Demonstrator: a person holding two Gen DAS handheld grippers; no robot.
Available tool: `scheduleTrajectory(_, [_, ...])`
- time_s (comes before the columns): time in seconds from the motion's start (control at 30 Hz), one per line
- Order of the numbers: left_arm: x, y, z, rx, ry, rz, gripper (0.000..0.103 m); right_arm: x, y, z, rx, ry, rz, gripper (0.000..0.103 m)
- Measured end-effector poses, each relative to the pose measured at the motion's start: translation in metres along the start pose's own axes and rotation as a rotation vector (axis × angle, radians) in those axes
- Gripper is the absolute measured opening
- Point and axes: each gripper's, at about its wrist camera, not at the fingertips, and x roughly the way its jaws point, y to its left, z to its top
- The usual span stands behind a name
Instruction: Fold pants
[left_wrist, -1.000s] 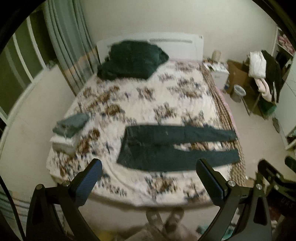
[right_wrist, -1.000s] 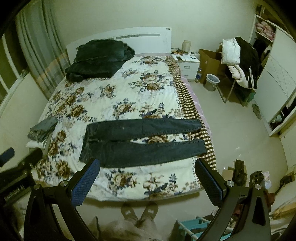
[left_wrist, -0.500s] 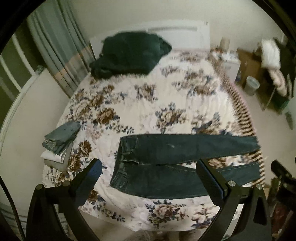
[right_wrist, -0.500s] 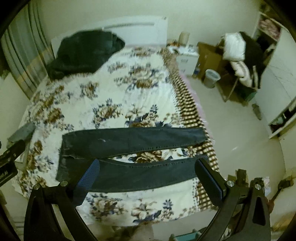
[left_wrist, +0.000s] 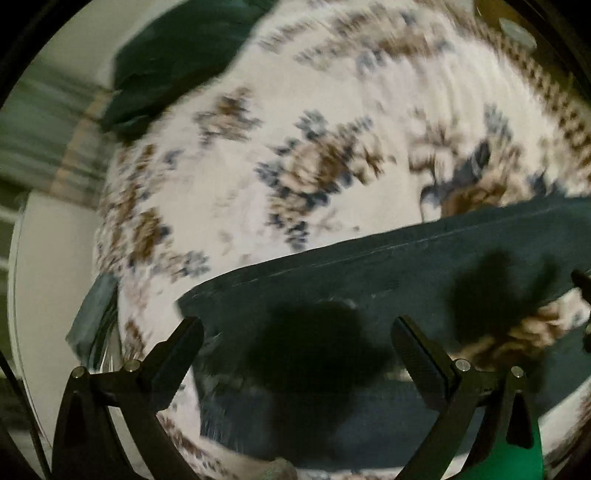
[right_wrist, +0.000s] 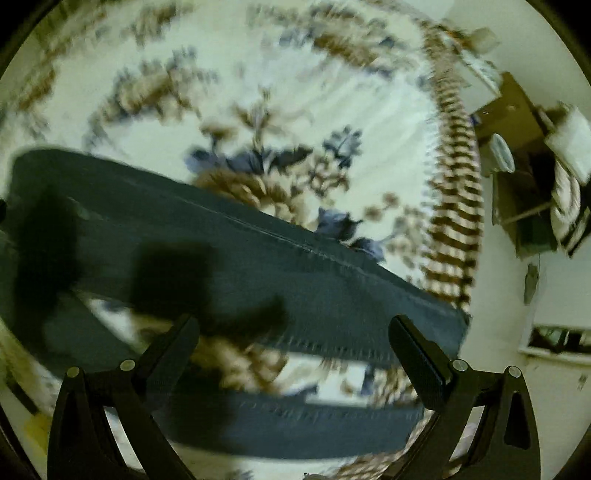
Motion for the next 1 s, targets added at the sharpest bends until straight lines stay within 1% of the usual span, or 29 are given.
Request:
scheduleTrajectory(0.03, [0.02,-0.009,0.01,0.031,0.016,-0.008,0.103,0.031,0.003,0.011,-0.034,0.039,0.0,0.103])
scheduleTrajectory(0.1, [0.064,-0.03,0.024,0.114,0.07,-0.021,0.103,0.073,0.009,0.025,-0.092,0.09,0.005,0.103])
scheduleTrajectory(0.13, [0.081,-0.038,0.03,0.151,0.097,-0.04,0.103,0.09,0.012,0.029,-0.119,0.114,0.005,0.103])
scheduleTrajectory(0.2, [0.113,-0.054,0.041,0.226,0.137,-0.033,0.103,0.123,0.016,0.043,-0.169,0.155,0.009,0.102])
scheduleTrajectory(0.23, [0.128,-0.062,0.045,0.278,0.158,-0.05,0.103,0.136,0.019,0.049,-0.193,0.177,0.025,0.102])
scheduleTrajectory(0.3, [0.141,-0.07,0.05,0.338,0.177,-0.077,0.103,0.154,0.024,0.062,-0.236,0.211,0.065,0.102])
scheduleTrajectory(0.37, [0.15,-0.076,0.057,0.392,0.193,-0.124,0.102,0.165,0.025,0.072,-0.26,0.239,0.105,0.102])
scheduleTrajectory(0.4, [0.151,-0.077,0.059,0.411,0.198,-0.153,0.096,0.166,0.025,0.073,-0.263,0.245,0.137,0.097])
scheduleTrajectory(0.43, [0.15,-0.077,0.06,0.426,0.199,-0.194,0.089,0.167,0.024,0.074,-0.264,0.252,0.158,0.094])
scheduleTrajectory(0.47, [0.147,-0.076,0.059,0.433,0.211,-0.247,0.07,0.166,0.024,0.075,-0.268,0.256,0.182,0.081])
scheduleTrajectory(0.5, [0.143,-0.077,0.058,0.437,0.214,-0.282,0.055,0.162,0.027,0.073,-0.276,0.246,0.223,0.062])
scheduleTrajectory(0.53, [0.136,-0.078,0.056,0.451,0.209,-0.299,0.048,0.158,0.028,0.072,-0.28,0.237,0.242,0.053])
scheduleTrajectory(0.57, [0.132,-0.08,0.055,0.455,0.205,-0.314,0.032,0.153,0.028,0.07,-0.277,0.227,0.254,0.029])
scheduleTrajectory(0.6, [0.126,-0.081,0.054,0.45,0.197,-0.318,0.021,0.149,0.028,0.068,-0.255,0.221,0.275,0.013])
scheduleTrajectory(0.63, [0.122,-0.079,0.053,0.44,0.193,-0.316,0.016,0.144,0.028,0.063,-0.231,0.208,0.286,0.012])
scheduleTrajectory(0.67, [0.117,-0.078,0.054,0.424,0.186,-0.315,0.012,0.138,0.029,0.059,-0.228,0.193,0.271,0.01])
scheduleTrajectory(0.7, [0.109,-0.073,0.053,0.412,0.179,-0.317,0.011,0.133,0.029,0.053,-0.226,0.183,0.263,0.008])
scheduleTrajectory(0.8, [0.086,-0.056,0.051,0.359,0.141,-0.332,0.01,0.116,0.031,0.036,-0.192,0.135,0.243,0.007])
scheduleTrajectory(0.9, [0.054,-0.036,0.044,0.297,0.089,-0.345,0.01,0.085,0.02,0.013,-0.132,0.077,0.251,0.007])
scheduleTrajectory(0.93, [0.043,-0.032,0.041,0.279,0.066,-0.342,0.009,0.074,0.013,-0.003,-0.117,0.059,0.258,0.007])
scheduleTrajectory(1.0, [0.016,-0.019,0.028,0.234,0.03,-0.353,0.009,0.048,0.009,-0.024,-0.089,0.013,0.253,0.007])
